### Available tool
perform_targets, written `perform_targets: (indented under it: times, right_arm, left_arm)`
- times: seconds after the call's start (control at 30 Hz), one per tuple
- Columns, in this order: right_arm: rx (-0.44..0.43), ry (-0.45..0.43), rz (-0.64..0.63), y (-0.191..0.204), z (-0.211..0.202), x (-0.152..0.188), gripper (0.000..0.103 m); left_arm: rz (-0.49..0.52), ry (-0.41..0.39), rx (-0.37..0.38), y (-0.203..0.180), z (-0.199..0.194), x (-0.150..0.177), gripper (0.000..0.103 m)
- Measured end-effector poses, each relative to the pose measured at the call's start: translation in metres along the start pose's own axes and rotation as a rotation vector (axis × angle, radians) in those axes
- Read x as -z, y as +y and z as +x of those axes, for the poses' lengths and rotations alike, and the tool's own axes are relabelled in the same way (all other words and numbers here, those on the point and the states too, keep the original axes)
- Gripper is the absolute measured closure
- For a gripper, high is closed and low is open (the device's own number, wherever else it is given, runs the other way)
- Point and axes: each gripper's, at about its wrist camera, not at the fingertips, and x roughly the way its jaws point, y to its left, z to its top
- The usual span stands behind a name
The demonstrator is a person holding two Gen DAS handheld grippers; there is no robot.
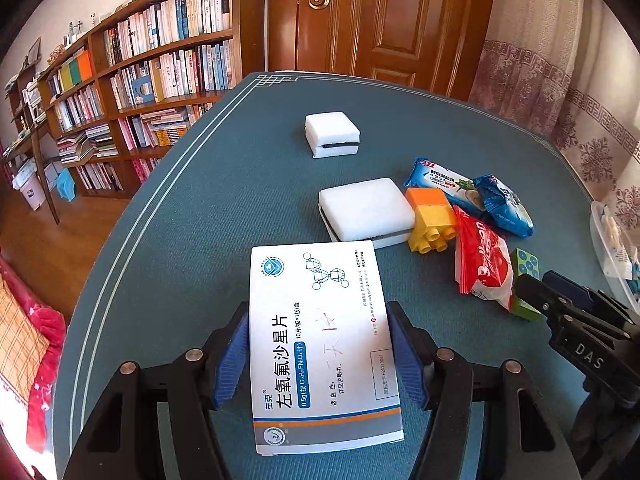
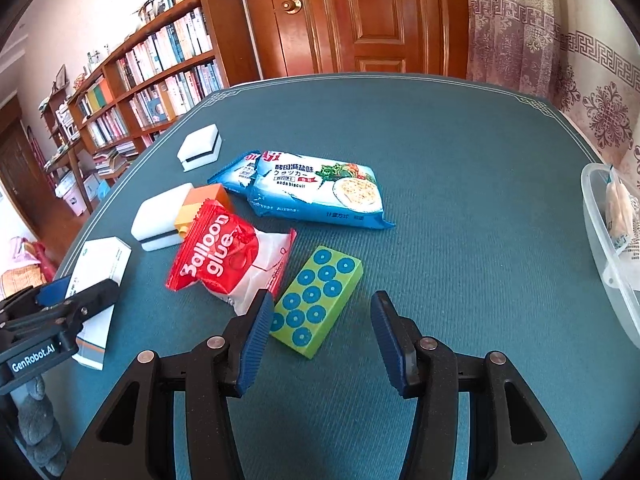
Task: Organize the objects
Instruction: 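Grasp the green dotted card with the right tool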
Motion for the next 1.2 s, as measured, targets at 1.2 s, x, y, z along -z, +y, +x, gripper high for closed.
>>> perform_targets:
  times: [1.2]
  right_arm:
    - [0.025,-0.01,-0.013,-0.019,-0.007,0.009,0.073]
  left_arm:
    - [0.06,-0.017,0.056,-0.027,-0.011,0.004,0.035]
